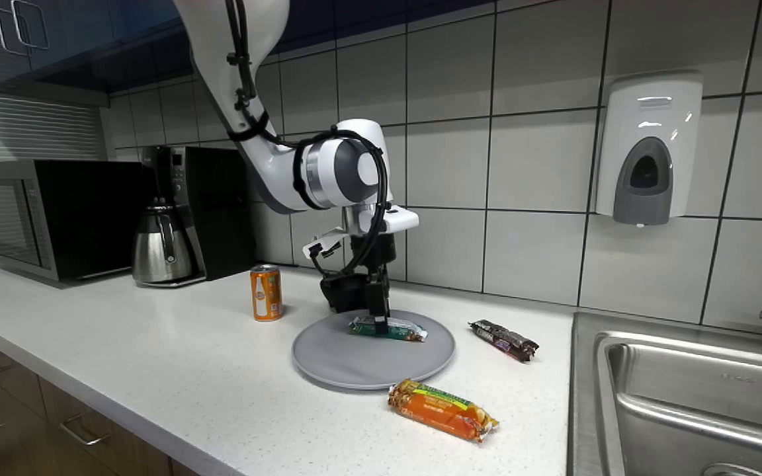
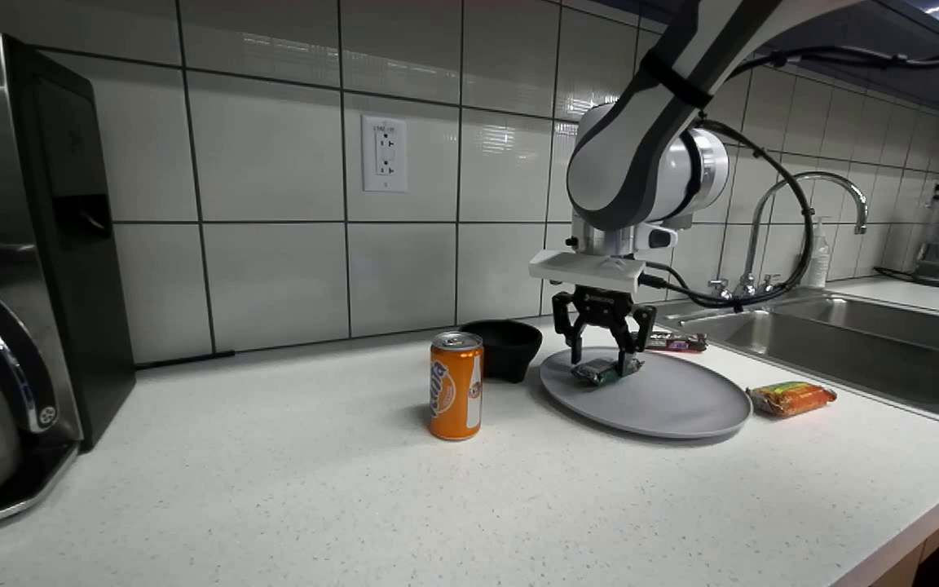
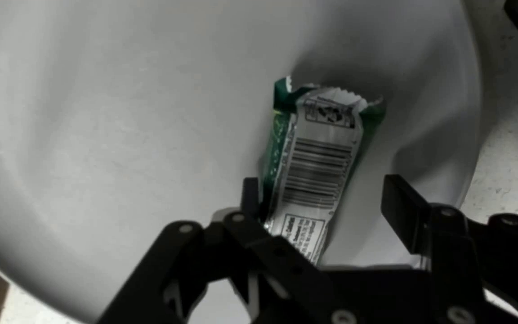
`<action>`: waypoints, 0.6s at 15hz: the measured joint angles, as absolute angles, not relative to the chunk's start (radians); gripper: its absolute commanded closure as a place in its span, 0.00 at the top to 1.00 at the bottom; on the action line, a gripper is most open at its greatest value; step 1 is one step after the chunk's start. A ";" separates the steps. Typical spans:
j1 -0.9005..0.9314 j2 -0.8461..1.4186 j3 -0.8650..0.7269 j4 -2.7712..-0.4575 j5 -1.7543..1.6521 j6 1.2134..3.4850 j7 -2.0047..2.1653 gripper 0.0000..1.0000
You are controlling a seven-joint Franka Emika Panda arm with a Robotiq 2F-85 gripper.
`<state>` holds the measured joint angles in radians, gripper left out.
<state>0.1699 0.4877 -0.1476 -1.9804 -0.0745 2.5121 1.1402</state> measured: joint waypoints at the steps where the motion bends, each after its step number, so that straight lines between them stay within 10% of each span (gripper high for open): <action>1: 0.170 0.488 -0.148 -1.981 -0.074 2.513 1.140 0.34; 4: 0.170 0.488 -0.150 -1.981 -0.074 2.514 1.140 0.15; 9: 0.170 0.487 -0.151 -1.981 -0.074 2.518 1.140 0.14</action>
<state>0.1698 0.4870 -0.1511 -1.9809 -0.0740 2.5184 1.1402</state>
